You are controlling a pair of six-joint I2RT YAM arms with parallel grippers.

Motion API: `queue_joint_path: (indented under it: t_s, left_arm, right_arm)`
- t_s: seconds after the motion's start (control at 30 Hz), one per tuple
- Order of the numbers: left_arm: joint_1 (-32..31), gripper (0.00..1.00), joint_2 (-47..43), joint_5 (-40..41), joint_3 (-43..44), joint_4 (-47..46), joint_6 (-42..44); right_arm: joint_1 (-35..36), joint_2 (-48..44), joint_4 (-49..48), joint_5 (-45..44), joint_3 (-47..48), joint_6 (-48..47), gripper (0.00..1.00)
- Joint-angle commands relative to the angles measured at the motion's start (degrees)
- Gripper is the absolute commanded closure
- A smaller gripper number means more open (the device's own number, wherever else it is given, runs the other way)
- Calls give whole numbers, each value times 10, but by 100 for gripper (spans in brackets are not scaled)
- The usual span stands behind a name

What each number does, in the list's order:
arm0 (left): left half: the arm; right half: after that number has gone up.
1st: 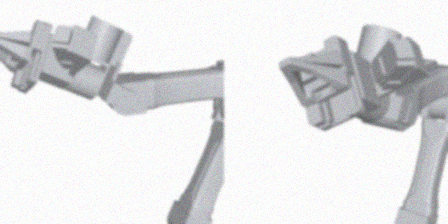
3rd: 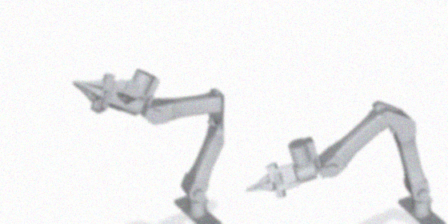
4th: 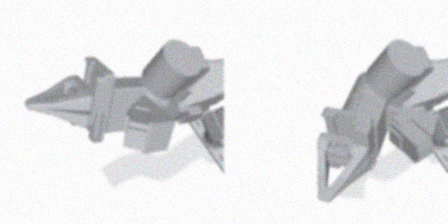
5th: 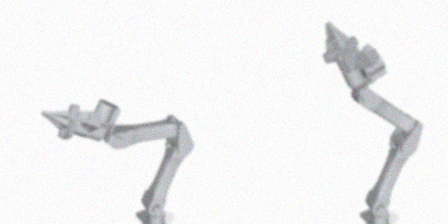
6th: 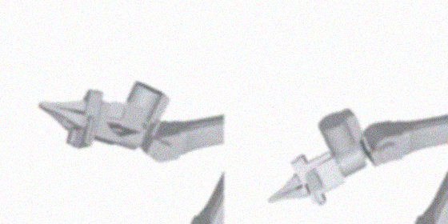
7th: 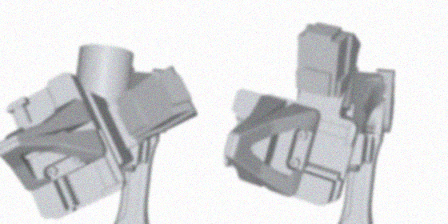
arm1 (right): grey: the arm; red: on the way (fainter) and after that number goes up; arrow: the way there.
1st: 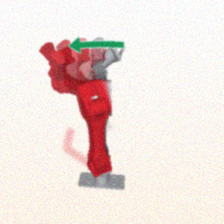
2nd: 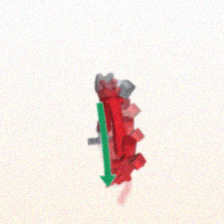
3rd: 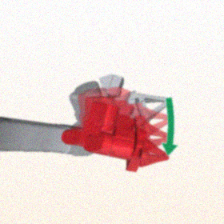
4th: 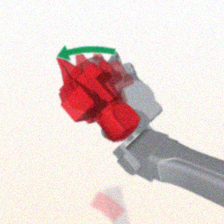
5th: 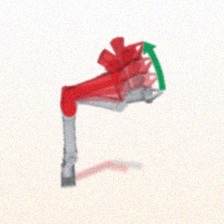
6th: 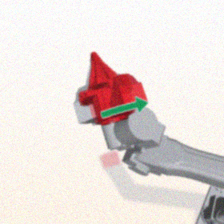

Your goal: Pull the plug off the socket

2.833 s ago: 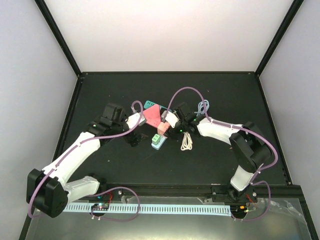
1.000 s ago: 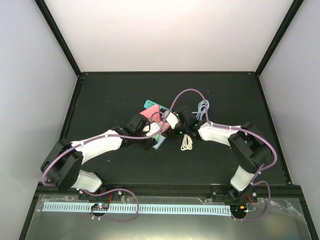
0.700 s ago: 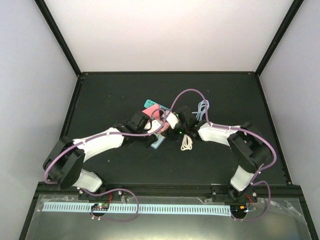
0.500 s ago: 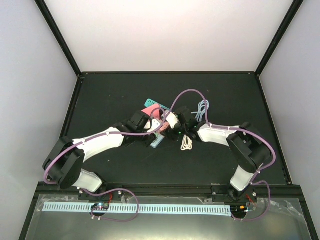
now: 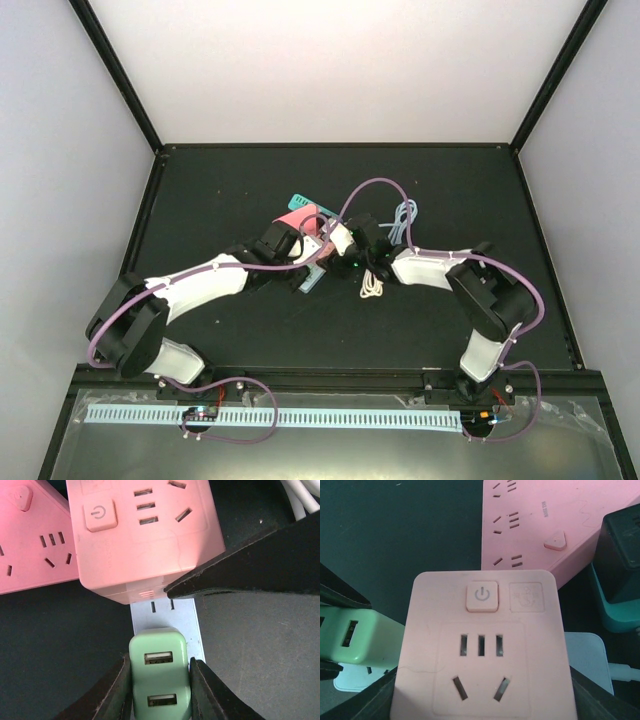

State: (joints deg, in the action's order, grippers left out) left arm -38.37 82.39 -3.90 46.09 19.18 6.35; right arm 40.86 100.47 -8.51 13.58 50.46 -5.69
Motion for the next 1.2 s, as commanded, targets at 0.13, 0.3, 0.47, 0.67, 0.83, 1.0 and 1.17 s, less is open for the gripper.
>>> queue_joint_path:
  t_s: [0.13, 0.3, 0.47, 0.67, 0.83, 1.0, 1.17]
  left_arm:
    - [-4, 97, -20, -5, 40, 21, -1]
    - [-4, 98, -29, -9, 45, 24, -14]
    - [-3, 98, -45, -8, 53, 29, -18]
    - [-1, 98, -57, -23, 67, 41, -36]
    - [0, 98, -65, -34, 68, 47, -38]
    - [10, 99, -85, -41, 58, 52, -36]
    - [13, 99, -128, -43, 37, 43, -32]
  right_arm:
    - [8, 68, 22, -35, 7, -23, 84]
    - [8, 79, 22, -62, 9, -23, 99]
    - [8, 83, 19, -82, 8, -22, 99]
    - [8, 96, 23, -93, 10, -24, 99]
    - [8, 104, 26, -100, 13, -30, 99]
    - [8, 110, 27, -106, 14, -30, 99]
    - [8, 115, 35, -111, 20, -30, 99]
